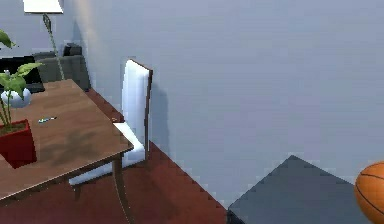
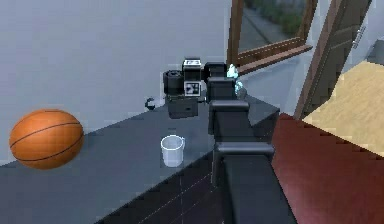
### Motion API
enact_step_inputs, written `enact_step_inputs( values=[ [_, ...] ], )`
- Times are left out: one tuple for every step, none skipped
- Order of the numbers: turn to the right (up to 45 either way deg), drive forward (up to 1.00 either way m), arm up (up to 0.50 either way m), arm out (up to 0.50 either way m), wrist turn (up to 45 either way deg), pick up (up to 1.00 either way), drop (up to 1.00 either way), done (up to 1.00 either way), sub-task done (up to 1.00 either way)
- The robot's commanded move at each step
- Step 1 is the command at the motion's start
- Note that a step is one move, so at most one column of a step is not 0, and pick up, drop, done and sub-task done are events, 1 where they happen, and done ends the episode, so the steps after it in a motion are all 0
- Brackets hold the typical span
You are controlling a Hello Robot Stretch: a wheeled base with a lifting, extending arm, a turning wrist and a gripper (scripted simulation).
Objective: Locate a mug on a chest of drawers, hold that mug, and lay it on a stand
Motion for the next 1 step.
enact_step_inputs(
  values=[
    [0.0,0.0,-0.28,0.0,0.0,0.0,0.0,0.0,0.0]
  ],
)
